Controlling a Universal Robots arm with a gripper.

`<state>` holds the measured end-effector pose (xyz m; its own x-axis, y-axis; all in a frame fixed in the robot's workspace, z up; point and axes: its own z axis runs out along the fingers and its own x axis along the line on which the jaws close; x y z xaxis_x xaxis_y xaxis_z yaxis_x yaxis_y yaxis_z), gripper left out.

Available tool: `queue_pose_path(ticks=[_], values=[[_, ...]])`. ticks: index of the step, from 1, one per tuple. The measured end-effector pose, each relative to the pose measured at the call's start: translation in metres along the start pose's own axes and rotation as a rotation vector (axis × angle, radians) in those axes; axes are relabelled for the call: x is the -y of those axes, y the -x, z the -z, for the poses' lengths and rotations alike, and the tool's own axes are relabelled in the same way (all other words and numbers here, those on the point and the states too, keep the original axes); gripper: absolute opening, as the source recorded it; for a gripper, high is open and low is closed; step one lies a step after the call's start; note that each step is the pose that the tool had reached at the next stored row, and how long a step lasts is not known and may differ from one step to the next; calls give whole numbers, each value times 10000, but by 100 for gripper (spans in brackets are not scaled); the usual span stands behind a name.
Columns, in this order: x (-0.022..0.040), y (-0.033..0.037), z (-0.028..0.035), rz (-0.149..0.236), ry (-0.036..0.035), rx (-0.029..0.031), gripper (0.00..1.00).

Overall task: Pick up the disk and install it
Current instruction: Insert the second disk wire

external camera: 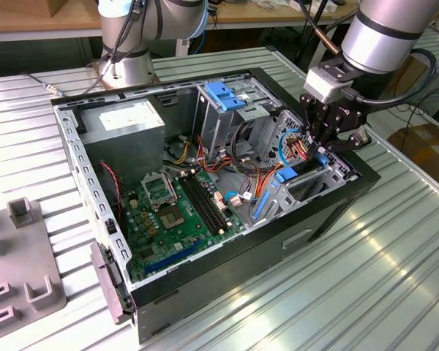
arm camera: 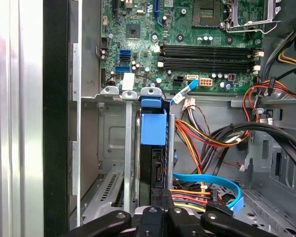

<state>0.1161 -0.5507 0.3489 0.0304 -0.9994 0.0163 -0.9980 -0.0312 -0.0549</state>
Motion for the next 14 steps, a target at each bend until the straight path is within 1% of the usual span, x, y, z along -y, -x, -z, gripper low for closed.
queue_pose_path(ticks=[2, 3, 8, 11, 12, 14], values=[[1, -1, 5, 0, 2, -1, 10], [2, -1, 18, -1, 6, -3, 10], [11, -3, 166, 1, 36, 9, 10], [14, -4, 218, -2, 46, 20, 10], [15, -4, 247, -3, 54, 20, 10], [18, -5, 286, -6, 61, 23, 10]])
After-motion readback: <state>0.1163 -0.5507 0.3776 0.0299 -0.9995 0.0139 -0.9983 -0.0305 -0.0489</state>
